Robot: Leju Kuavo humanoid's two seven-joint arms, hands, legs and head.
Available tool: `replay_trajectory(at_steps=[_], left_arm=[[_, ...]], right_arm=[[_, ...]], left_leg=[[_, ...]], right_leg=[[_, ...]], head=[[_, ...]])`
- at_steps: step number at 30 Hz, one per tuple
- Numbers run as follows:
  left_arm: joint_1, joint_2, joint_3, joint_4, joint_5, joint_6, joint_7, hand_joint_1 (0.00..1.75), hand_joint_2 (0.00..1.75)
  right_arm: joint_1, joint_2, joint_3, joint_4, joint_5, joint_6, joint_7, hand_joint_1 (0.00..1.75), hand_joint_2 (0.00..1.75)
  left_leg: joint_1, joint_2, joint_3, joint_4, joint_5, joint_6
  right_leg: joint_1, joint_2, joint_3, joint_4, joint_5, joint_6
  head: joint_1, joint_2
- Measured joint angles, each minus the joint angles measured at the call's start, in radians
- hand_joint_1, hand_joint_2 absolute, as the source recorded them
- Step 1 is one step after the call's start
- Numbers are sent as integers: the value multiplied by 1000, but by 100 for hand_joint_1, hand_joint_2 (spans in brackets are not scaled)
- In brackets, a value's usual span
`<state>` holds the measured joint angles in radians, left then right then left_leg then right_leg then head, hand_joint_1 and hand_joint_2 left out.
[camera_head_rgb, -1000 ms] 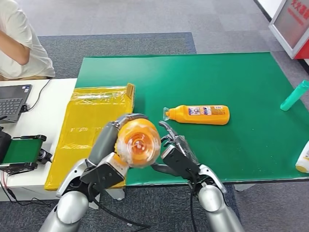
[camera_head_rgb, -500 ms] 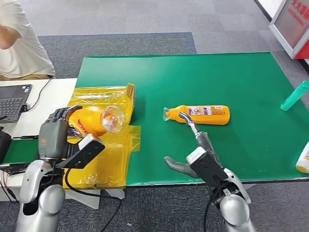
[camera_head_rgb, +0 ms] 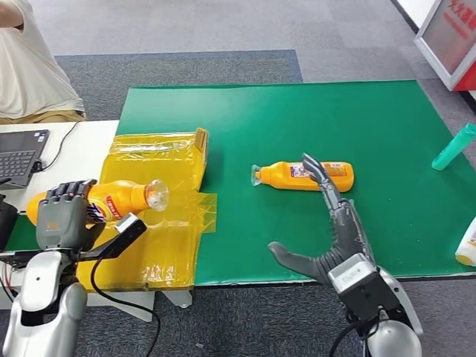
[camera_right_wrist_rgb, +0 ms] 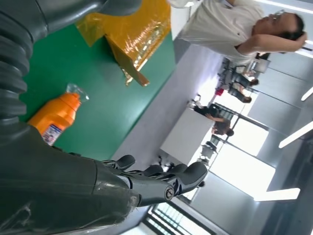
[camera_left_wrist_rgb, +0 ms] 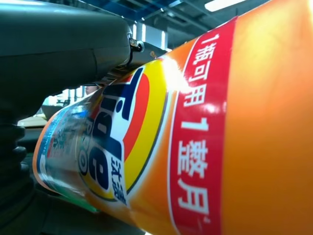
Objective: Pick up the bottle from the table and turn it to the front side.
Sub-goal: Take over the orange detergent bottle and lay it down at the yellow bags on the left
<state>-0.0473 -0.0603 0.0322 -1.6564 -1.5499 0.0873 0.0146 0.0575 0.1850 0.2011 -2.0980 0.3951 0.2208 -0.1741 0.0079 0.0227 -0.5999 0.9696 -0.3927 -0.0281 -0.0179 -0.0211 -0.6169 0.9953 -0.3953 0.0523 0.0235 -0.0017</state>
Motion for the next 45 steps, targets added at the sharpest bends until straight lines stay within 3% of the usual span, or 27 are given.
replay_trajectory(at_steps=[6,16,23,31,45], left_arm=[[-54,60,-59,195,-2,-44,38,175,175],[-106,69,-82,334,-2,-71,-15,175,175],[-141,52,-129,357,-2,-95,-26,175,175],[-181,-6,-195,357,-2,-141,8,175,175],[-172,-42,-193,417,-2,-154,0,175,175]], right_arm=[[-1,-14,-2,-49,4,-1,-56,0,175],[-2,-33,-1,-55,8,-4,-70,0,175],[-7,-38,-2,-54,0,-3,-75,0,175],[-11,-38,-5,-54,-2,3,-75,0,175],[-4,-46,-10,-65,-6,14,-94,0,175]], left_leg=[[0,0,0,0,0,0],[0,0,0,0,0,0],[0,0,0,0,0,0],[0,0,0,0,0,0],[0,0,0,0,0,0]], right_leg=[[0,0,0,0,0,0],[0,0,0,0,0,0],[0,0,0,0,0,0],[-1,0,1,0,1,0],[-1,0,1,0,0,0]], head=[[0,0],[0,0],[0,0],[0,0],[0,0]])
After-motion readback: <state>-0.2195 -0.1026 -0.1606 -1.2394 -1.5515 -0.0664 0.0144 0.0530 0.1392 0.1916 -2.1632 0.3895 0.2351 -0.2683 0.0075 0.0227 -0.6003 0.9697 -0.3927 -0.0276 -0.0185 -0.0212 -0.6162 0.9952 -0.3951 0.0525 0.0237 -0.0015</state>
